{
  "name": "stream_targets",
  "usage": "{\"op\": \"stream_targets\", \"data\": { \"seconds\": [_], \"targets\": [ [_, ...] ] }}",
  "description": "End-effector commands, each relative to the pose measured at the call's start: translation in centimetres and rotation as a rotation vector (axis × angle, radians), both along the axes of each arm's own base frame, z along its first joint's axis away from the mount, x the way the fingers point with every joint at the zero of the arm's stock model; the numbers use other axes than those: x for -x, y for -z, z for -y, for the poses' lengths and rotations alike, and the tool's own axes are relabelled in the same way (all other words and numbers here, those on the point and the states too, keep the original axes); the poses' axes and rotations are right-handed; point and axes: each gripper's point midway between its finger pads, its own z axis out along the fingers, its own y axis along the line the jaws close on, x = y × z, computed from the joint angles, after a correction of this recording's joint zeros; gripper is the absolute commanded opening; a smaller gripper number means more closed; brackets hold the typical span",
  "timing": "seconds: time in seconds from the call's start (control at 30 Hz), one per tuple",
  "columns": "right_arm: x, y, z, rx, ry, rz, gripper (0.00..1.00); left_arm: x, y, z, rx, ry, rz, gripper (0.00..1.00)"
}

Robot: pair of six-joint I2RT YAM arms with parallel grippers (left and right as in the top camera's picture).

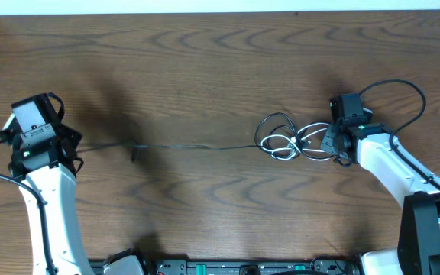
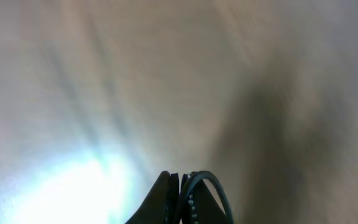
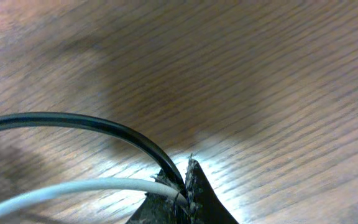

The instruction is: Untangle cables

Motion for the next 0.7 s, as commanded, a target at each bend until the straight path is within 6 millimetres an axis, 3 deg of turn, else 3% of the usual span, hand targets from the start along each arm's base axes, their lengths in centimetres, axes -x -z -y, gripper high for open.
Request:
{"op": "stream_targets", "data": {
  "seconds": [0.0, 0.13, 0.27, 0.37, 0.47, 0.53, 0.57, 0.6, 0.67],
  "targets": [
    [0.1, -0.3, 2.3, 0.063, 0.067, 0.008, 0.01, 2.3, -1.5, -2.7, -0.131, -0.188, -0.012, 0.07],
    [-0.7, -0.1, 0.4, -0.035, 0.0, 0.024, 0.01, 0.2, -0.1, -0.1, 0.033, -0.078, 0.048, 0.07],
    [-2.6, -1.1, -6.3, -0.303, -0.34, 0.099, 0.01, -2.5, 0.8, 4.3, 0.275, 0.084, 0.14, 0.07],
    [-2.6, -3.9, -12.8, -0.548, -0.675, 0.21, 0.01, -4.9, 0.6, 8.0, 0.394, 0.283, 0.197, 0.07],
    [-1.6, -6.2, -16.7, -0.688, -0.872, 0.284, 0.01, -6.5, 0.4, 11.4, 0.446, 0.471, 0.214, 0.07],
    [-1.2, -6.6, -17.9, -0.709, -0.917, 0.297, 0.01, -7.0, 0.6, 13.5, 0.46, 0.59, 0.196, 0.08],
    [-1.1, -6.7, -18.4, -0.71, -0.931, 0.297, 0.01, -7.1, 0.9, 14.4, 0.463, 0.634, 0.181, 0.17],
    [-0.7, -6.7, -19.1, -0.705, -0.966, 0.298, 0.01, -7.2, 1.3, 16.1, 0.477, 0.704, 0.157, 0.36],
    [-0.3, -6.7, -19.8, -0.705, -0.995, 0.294, 0.01, -7.4, 1.9, 18.1, 0.5, 0.771, 0.132, 0.46]
  ]
}}
